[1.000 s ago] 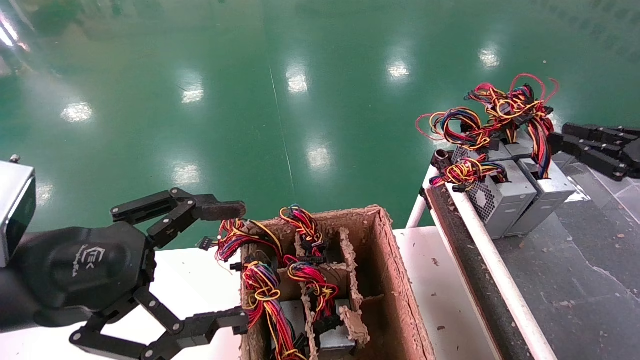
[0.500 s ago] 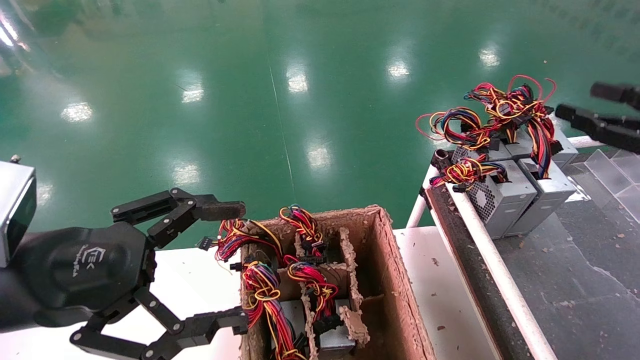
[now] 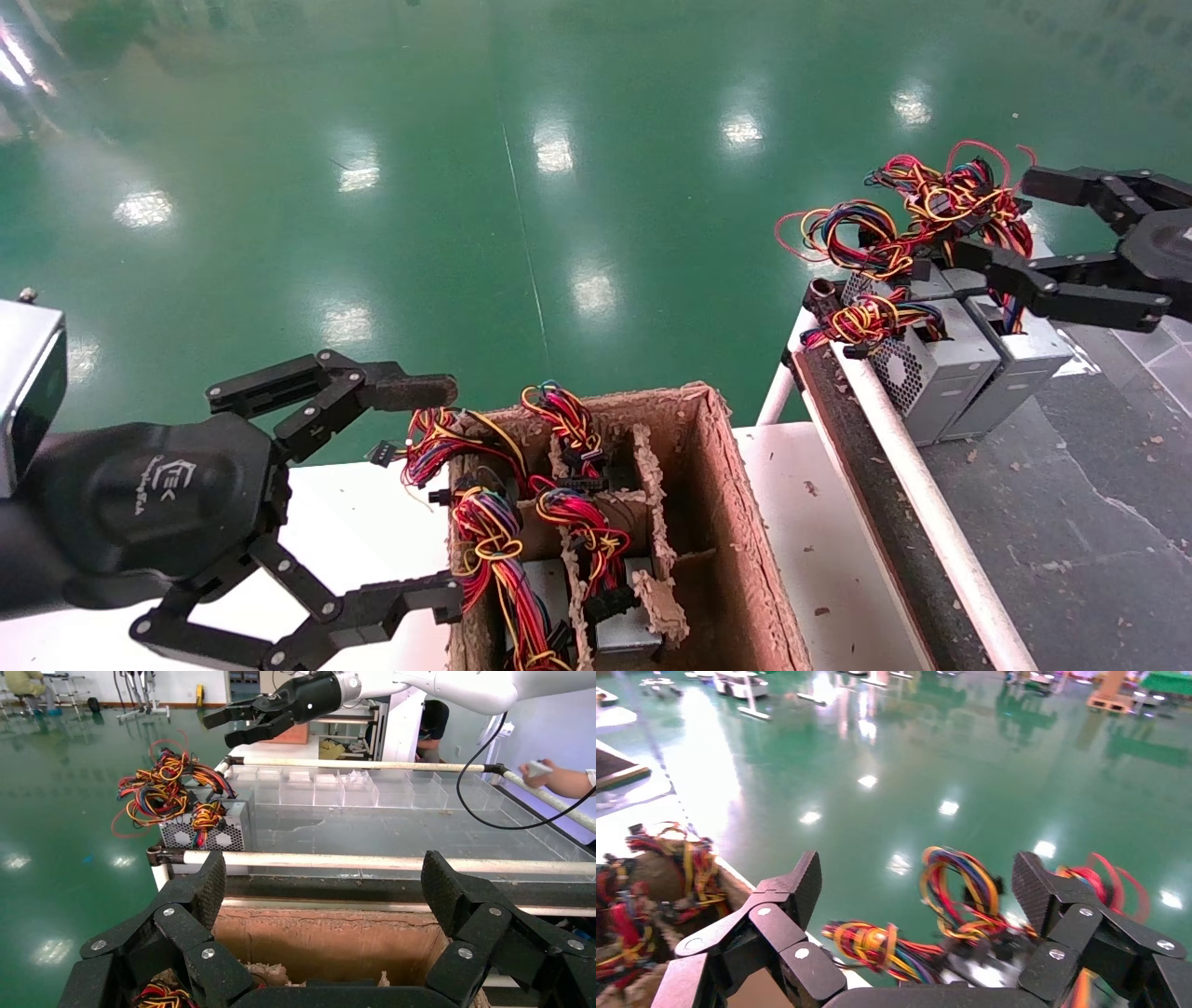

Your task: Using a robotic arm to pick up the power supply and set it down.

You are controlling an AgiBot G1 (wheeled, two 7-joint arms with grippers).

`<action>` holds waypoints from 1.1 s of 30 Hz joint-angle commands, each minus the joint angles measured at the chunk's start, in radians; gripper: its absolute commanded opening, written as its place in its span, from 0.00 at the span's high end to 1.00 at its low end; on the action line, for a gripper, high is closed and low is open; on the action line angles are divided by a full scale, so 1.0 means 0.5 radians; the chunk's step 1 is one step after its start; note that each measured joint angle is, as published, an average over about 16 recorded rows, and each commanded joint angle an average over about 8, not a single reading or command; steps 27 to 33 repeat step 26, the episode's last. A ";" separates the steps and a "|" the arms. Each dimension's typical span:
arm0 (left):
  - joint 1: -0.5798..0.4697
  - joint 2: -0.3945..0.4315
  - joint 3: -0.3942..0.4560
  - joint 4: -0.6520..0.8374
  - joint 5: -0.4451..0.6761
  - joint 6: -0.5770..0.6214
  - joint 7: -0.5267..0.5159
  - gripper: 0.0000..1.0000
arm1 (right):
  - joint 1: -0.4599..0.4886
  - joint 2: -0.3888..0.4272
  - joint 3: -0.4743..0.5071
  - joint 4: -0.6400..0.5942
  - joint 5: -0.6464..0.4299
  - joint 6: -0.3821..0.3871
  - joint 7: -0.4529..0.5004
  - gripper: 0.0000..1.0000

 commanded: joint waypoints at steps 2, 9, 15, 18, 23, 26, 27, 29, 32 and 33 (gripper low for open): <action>0.000 0.000 0.000 0.000 0.000 0.000 0.000 0.00 | -0.047 0.000 -0.002 0.092 0.042 -0.015 0.023 0.00; 0.000 0.000 0.000 0.000 0.000 0.000 0.000 0.00 | -0.157 0.000 -0.005 0.307 0.139 -0.051 0.076 0.00; 0.000 0.000 0.001 0.000 0.000 0.000 0.000 0.00 | -0.251 0.000 -0.008 0.491 0.223 -0.081 0.122 0.00; 0.000 0.000 0.001 0.000 0.000 0.000 0.000 0.00 | -0.299 0.000 -0.010 0.583 0.265 -0.096 0.145 0.00; 0.000 0.000 0.001 0.000 -0.001 0.000 0.000 0.00 | -0.377 0.000 -0.013 0.736 0.334 -0.121 0.183 0.00; 0.000 0.000 0.001 0.000 -0.001 0.000 0.000 0.00 | -0.400 0.000 -0.014 0.782 0.355 -0.129 0.194 0.00; 0.000 0.000 0.001 0.000 -0.001 0.000 0.000 0.00 | -0.400 0.000 -0.014 0.782 0.355 -0.129 0.194 0.00; 0.000 0.000 0.001 0.000 -0.001 0.000 0.000 0.00 | -0.400 0.000 -0.014 0.782 0.355 -0.129 0.194 0.00; 0.000 0.000 0.001 0.000 -0.001 0.000 0.000 0.00 | -0.400 0.000 -0.014 0.782 0.355 -0.129 0.194 0.00; 0.000 0.000 0.001 0.000 -0.001 0.000 0.000 0.00 | -0.400 0.000 -0.014 0.782 0.355 -0.129 0.194 0.00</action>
